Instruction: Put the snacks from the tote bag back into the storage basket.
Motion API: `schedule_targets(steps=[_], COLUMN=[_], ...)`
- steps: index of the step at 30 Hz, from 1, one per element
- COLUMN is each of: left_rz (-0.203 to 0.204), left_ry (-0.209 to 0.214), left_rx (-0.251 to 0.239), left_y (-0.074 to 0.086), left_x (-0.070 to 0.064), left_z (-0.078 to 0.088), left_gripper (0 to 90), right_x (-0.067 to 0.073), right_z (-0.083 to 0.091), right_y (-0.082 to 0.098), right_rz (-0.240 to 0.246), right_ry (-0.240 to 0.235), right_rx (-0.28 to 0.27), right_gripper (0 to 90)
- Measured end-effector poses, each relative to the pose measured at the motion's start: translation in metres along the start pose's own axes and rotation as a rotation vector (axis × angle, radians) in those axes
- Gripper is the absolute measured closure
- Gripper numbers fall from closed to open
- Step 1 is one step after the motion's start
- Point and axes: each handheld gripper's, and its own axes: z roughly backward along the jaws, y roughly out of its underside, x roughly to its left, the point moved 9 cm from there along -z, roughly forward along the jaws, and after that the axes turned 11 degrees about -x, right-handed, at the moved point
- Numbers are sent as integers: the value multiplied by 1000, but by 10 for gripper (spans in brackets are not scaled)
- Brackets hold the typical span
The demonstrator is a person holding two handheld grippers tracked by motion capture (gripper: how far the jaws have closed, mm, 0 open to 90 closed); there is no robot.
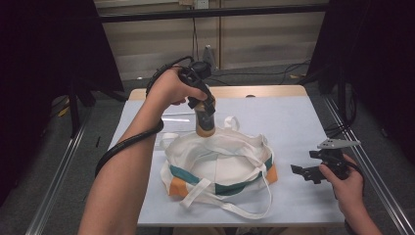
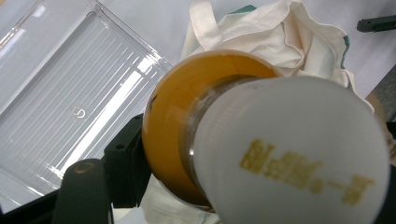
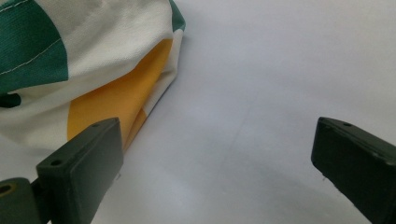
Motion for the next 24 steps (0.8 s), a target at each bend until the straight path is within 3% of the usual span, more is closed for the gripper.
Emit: schedule_targets(steps=[24], left_rz=[24], left_ry=[-12], left_rx=[-9], left_y=[-7], left_x=[14], left_z=[-3], left_gripper=[301], right_x=[1], right_z=[-1], right_y=[1], right_rz=[1], right_ry=[-3], right_rx=[1], right_gripper=[21])
